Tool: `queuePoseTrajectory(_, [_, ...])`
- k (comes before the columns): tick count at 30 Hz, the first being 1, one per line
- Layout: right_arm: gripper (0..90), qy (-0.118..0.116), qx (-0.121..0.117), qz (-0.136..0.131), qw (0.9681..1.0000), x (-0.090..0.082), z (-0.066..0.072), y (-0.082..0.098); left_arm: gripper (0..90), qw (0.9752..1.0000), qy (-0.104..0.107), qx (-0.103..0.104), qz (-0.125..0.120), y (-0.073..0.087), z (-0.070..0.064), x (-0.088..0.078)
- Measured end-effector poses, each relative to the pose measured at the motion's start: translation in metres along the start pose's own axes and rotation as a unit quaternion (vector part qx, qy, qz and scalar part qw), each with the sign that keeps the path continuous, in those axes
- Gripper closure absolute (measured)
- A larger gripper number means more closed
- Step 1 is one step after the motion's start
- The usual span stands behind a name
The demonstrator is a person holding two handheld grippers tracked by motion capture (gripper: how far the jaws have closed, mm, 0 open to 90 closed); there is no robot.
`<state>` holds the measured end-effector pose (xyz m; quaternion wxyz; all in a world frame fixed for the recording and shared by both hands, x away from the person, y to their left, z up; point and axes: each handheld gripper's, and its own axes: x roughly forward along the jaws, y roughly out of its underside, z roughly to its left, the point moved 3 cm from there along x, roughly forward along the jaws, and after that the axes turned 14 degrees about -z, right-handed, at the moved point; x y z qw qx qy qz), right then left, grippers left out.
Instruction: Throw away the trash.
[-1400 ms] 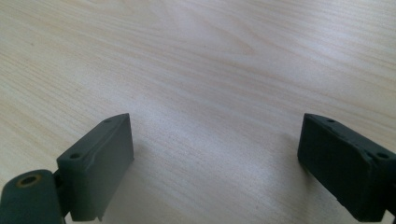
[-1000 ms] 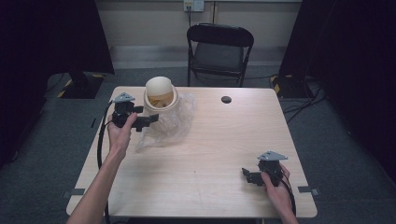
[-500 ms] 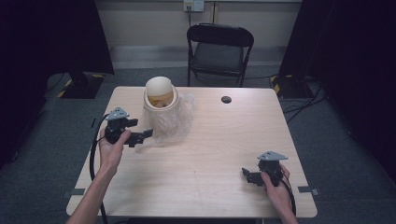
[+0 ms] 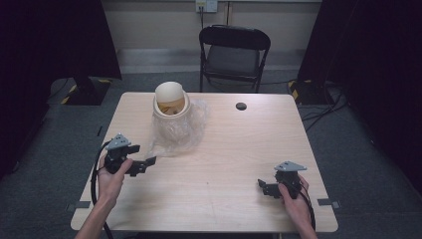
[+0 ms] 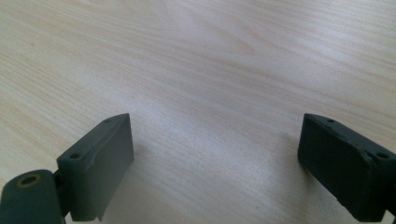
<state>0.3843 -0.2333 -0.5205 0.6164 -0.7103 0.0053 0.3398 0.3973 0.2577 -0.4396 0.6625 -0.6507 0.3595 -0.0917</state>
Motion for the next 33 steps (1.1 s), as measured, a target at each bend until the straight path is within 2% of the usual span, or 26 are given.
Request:
queuePoseTrajectory(5, [9.8,0.000,0.000,0.000,1.0000,0.000,0.000,0.000,15.8,0.9997,-0.008,-0.007,0.021,0.031,0.000,-0.005])
queuePoseTrajectory(8, [9.8,0.001,0.000,0.000,1.0000,0.000,0.000,0.000,15.8,0.9995,-0.010,-0.008,0.029,0.040,0.000,-0.006])
queuePoseTrajectory(10, [9.8,0.001,0.000,0.000,1.0000,0.000,0.000,0.000,16.2,0.9984,-0.019,-0.009,0.053,0.054,-0.003,-0.008])
queuePoseTrajectory(13, [9.8,0.001,0.001,0.000,1.0000,0.000,0.000,0.000,16.5,0.9976,-0.019,-0.006,0.066,0.063,-0.003,-0.009])
queuePoseTrajectory(16, [9.8,0.000,0.000,0.000,1.0000,0.000,0.000,0.000,16.5,0.9966,-0.036,-0.013,0.072,0.078,0.003,-0.012])
queuePoseTrajectory(18, [9.8,0.000,0.000,0.000,1.0000,0.000,0.000,0.000,16.6,0.9962,-0.043,-0.014,0.074,0.083,0.006,-0.013])
queuePoseTrajectory(21, [9.8,0.000,0.000,0.000,1.0000,0.000,0.000,0.000,16.5,0.9961,-0.051,-0.005,0.072,0.088,0.008,-0.013])
queuePoseTrajectory(22, [9.8,0.000,0.000,0.000,1.0000,0.000,0.000,0.000,16.5,0.9956,-0.055,0.011,0.074,0.089,0.008,-0.013])
queuePoseTrajectory(24, [9.8,0.000,0.000,0.000,1.0000,0.000,0.000,0.000,16.1,0.9954,-0.058,0.015,0.075,0.089,0.007,-0.012])
queuePoseTrajectory(25, [9.8,0.000,0.000,0.000,1.0000,0.000,0.000,0.000,14.4,0.9951,-0.063,0.027,0.071,0.091,0.007,-0.011])
queuePoseTrajectory(27, [9.8,0.000,0.000,0.000,1.0000,0.000,0.000,0.000,12.6,0.9953,-0.067,0.028,0.064,0.092,0.007,-0.010])
queuePoseTrajectory(33, [9.8,0.000,0.000,0.000,1.0000,0.000,0.000,0.000,6.5,0.9945,-0.074,0.024,0.070,0.091,0.009,-0.008])
